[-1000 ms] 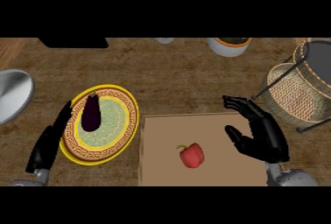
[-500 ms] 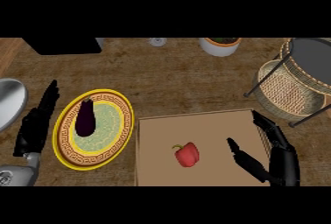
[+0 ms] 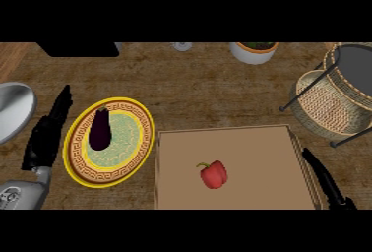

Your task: Pick the bell pepper from the tray and place it in the tiered basket

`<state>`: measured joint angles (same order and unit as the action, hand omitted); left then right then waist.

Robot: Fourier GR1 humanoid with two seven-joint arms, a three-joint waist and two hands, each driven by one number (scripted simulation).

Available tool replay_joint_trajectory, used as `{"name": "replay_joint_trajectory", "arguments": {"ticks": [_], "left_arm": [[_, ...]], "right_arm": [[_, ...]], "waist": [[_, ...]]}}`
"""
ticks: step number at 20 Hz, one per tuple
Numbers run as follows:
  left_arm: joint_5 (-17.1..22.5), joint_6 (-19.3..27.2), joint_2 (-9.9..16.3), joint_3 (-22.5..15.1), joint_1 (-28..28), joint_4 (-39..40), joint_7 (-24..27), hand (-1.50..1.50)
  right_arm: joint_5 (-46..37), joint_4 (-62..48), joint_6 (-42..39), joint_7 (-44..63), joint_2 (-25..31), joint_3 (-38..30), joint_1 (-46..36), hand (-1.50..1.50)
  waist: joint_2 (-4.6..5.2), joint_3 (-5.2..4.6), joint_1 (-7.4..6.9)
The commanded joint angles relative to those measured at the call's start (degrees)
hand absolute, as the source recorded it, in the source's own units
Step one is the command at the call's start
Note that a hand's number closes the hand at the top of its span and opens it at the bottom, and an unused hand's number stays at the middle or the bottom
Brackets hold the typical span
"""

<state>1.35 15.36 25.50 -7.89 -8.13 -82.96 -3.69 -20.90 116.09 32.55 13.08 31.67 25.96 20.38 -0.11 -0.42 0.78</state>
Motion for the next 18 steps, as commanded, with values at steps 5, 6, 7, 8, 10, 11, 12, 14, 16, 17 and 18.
{"name": "replay_joint_trajectory", "arguments": {"ticks": [5,6,7,8,10,11,12,14,16,17,18], "left_arm": [[0.1,-1.5,0.0,-0.1,-1.1,-0.1,-0.3,0.0],[-0.6,-0.8,0.1,0.1,-1.8,-0.7,-1.5,0.0],[-0.1,-1.7,0.2,0.4,-1.9,-0.5,-0.6,0.0],[-1.3,-1.1,-1.0,-0.9,0.3,-0.2,1.4,0.0],[-0.3,-2.8,0.6,1.0,-2.2,1.6,0.8,0.0],[-0.3,-2.2,-0.5,1.0,-3.9,2.1,-0.3,0.0],[-0.1,-2.8,-0.7,0.6,-2.1,1.7,0.6,0.0],[-2.0,-0.2,-3.3,-1.1,-1.5,1.7,0.0,0.0],[-1.5,-1.1,-2.3,0.0,-1.5,0.6,0.5,0.0],[-1.8,-0.8,-3.0,0.1,-2.5,2.3,0.9,0.0],[0.2,-3.6,-0.1,3.2,-5.1,4.8,0.8,0.0]], "right_arm": [[-14.1,13.1,-16.6,31.8,7.1,4.3,-7.4,-1.5],[-14.1,16.6,-19.4,36.5,6.5,4.7,-9.3,-1.5],[-16.6,16.3,-20.5,41.0,3.9,7.0,-11.2,-1.5],[-17.6,13.3,-21.7,44.4,0.0,7.7,-15.9,-1.5],[-17.6,13.2,-27.0,51.7,-2.6,8.4,-22.0,-1.5],[-18.4,8.8,-27.9,52.8,-5.3,10.8,-23.4,-1.5],[-20.0,9.7,-29.1,57.4,-8.3,12.6,-25.1,-1.5],[-20.7,7.3,-31.8,61.3,-12.8,14.5,-28.7,-1.5],[-19.2,1.8,-33.3,61.3,-16.1,13.5,-30.8,-1.5],[-18.0,1.6,-35.4,63.2,-16.8,12.2,-31.9,-1.5],[-17.8,-0.3,-36.8,63.5,-18.4,12.0,-34.4,-1.5]], "waist": [[0.3,-0.03,-1.83],[0.2,0.06,-1.68],[0.22,0.06,-1.85],[0.32,0.15,-2.31],[0.44,0.12,-2.43],[0.45,0.2,-2.14],[0.31,0.17,-2.22],[0.24,0.2,-2.14],[0.21,0.3,-2.0],[0.28,0.27,-1.72],[0.37,0.26,-1.61]]}}
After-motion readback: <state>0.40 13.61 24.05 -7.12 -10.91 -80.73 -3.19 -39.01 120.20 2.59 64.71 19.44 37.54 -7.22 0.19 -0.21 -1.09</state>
